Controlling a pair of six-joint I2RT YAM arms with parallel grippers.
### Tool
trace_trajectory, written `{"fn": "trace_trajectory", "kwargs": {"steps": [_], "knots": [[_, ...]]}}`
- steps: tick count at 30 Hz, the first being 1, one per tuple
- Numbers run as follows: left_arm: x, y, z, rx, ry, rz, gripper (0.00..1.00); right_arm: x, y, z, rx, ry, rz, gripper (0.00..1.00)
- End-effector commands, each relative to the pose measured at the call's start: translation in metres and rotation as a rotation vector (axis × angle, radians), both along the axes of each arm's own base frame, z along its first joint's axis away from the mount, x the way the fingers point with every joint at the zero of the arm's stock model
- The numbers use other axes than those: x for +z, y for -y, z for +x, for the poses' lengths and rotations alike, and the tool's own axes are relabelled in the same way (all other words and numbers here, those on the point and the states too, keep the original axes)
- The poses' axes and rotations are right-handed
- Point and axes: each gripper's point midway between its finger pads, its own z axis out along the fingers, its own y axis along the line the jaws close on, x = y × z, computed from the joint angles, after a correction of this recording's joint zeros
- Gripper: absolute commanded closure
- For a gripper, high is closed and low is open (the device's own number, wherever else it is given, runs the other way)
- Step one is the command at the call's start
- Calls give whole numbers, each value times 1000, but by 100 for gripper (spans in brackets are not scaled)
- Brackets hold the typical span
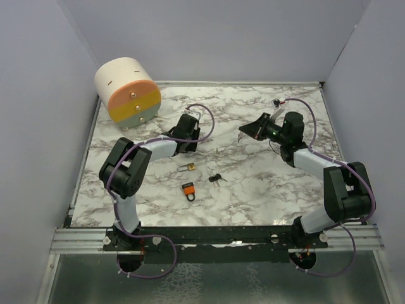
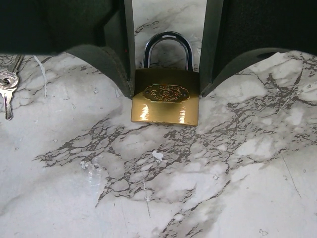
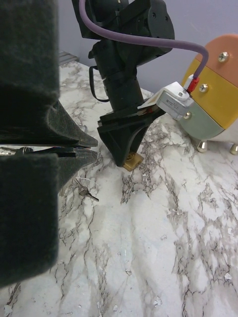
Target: Unlock with the key
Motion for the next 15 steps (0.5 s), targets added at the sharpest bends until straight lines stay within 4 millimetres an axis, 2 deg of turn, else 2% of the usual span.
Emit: {"fn": "trace_trajectory", "kwargs": {"steps": [1,4,8,13,15], "knots": [[-36,2,-26,-74,-129,6,100,4,5,2,-31,24,-17,99],[-4,26,-16,-142,-33,-84,100,5,6,4,-39,30,-21,99],[54,66,-13,-279,136,-212,100,7,8,7,-65,36,-22,99],[119,110,-34,-443,314,-368,100,11,12,11,-101,47,-25,99],[134,120,-43,-483,365,-414,100,14,14,12,-122,53,-25,99]]}}
